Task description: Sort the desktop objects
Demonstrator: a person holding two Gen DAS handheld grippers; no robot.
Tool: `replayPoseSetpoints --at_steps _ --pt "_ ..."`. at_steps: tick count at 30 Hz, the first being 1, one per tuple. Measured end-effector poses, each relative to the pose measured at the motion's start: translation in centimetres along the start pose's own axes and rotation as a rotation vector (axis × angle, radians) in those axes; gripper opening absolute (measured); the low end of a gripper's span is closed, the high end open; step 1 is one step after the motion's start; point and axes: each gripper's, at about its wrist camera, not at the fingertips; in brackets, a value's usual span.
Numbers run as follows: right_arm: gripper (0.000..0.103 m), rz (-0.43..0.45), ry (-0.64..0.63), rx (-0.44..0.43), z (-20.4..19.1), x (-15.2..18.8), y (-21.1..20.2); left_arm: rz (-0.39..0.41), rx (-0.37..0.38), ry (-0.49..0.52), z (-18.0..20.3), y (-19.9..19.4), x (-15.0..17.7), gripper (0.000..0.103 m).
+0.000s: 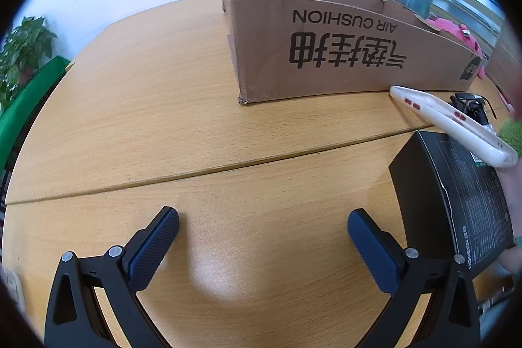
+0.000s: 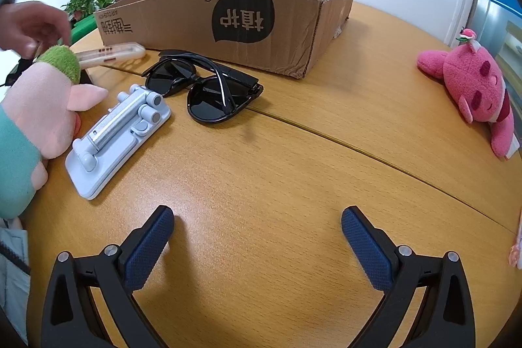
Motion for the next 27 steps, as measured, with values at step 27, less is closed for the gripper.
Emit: replayPoseSetpoints --at_steps 27 --pt "0.103 -0.242 0.344 0.083 -11.4 -12.7 -15.0 0.013 -0.126 -0.174 0.2 -0.5 2.3 0.103"
Point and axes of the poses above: each gripper's, at about its wrist camera, not at the fingertips, and y roughly the way its jaws point, z to its right, x to its underside, and after that the axes turned 4 degrees about x, right-handed
